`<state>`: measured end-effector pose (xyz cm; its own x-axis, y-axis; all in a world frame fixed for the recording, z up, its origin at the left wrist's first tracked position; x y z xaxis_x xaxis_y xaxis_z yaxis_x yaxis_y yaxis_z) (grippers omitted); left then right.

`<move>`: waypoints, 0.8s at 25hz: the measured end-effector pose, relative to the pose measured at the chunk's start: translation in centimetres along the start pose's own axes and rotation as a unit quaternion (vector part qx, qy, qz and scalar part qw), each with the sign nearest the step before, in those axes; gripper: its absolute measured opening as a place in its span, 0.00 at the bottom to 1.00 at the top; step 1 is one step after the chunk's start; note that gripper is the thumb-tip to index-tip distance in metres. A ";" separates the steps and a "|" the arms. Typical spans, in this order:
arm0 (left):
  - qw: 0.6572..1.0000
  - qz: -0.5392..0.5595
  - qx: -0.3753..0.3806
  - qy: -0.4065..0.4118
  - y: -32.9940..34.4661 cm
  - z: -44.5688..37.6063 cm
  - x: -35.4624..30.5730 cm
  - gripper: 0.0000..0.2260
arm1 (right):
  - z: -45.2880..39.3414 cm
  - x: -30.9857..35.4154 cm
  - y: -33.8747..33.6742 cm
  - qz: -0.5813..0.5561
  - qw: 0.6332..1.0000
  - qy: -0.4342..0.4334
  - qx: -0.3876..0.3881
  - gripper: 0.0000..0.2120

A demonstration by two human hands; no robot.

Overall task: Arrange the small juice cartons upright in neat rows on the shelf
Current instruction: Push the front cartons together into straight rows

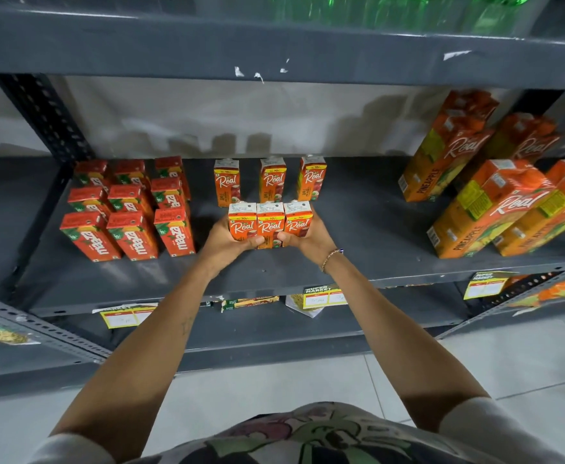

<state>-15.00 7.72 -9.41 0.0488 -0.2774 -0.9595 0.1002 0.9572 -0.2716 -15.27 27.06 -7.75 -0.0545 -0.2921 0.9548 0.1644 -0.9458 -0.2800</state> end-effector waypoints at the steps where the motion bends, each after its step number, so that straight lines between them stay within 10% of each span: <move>1: 1.000 0.005 -0.001 0.000 0.0 0.1 0.1 0.24 | 0.1 0.0 0.1 -0.003 1.000 -0.001 -0.009 0.43; 20: 0.996 0.078 0.012 -0.030 0.9 6.4 1.7 0.32 | 5.4 -2.3 1.0 -0.007 1.000 0.001 0.007 0.34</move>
<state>-8.43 7.60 -10.79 0.1244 -0.1301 -0.9837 0.1101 0.9871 -0.1167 -9.70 27.59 -9.70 -0.0590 -0.2793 0.9584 0.1766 -0.9478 -0.2654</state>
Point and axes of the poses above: each hand's wrist, its own z-axis away from the middle knuckle, its own y-axis out of the palm, x = y × z, the point moved 2 cm from there along -z, towards the middle knuckle, and after that the axes turned 2 degrees about -z, right-handed, at the moved point
